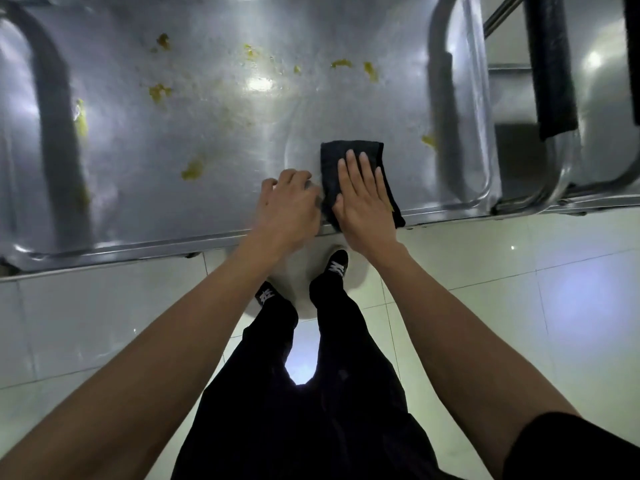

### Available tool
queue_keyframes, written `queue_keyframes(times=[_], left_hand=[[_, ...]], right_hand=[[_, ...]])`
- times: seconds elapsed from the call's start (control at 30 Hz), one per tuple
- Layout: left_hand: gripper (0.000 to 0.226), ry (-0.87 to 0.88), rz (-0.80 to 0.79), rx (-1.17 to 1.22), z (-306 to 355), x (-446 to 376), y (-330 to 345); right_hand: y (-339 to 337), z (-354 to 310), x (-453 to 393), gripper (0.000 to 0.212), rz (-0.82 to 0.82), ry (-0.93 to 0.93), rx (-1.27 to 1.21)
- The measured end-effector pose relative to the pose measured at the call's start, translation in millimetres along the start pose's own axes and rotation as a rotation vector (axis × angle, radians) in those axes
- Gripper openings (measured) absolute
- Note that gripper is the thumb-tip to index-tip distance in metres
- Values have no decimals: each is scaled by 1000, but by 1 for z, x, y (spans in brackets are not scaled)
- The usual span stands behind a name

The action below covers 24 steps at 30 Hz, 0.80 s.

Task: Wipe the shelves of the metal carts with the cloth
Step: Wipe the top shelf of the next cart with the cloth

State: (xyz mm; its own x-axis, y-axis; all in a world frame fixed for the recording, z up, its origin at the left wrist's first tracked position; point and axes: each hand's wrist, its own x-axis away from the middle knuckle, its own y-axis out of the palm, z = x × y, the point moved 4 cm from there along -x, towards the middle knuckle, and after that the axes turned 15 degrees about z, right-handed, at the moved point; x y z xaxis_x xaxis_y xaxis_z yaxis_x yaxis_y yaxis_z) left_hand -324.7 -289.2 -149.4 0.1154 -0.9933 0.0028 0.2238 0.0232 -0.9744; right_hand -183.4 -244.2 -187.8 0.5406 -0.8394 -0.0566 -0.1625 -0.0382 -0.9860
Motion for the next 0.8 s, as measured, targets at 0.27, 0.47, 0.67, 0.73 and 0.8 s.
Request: queue_keyframes(times=[0.27,0.47,0.67,0.73,0.8], left_hand=[[35,87,-126,-22,84,-49,13],[32,8,-222,-103,113,-57,21],[32,30,-167,-76,108,-60,19],[31,48,-149,-38,101,-58,19],[33,66,-157,-19,94,-56,19]], right_hand=[[-15,110,0,63,30,137,33],[-28,189,3,68,18,280,99],[-26,191,2,67,71,313,97],[-24,181,-2,67,69,325,65],[-20,164,-10,66,57,278,22]])
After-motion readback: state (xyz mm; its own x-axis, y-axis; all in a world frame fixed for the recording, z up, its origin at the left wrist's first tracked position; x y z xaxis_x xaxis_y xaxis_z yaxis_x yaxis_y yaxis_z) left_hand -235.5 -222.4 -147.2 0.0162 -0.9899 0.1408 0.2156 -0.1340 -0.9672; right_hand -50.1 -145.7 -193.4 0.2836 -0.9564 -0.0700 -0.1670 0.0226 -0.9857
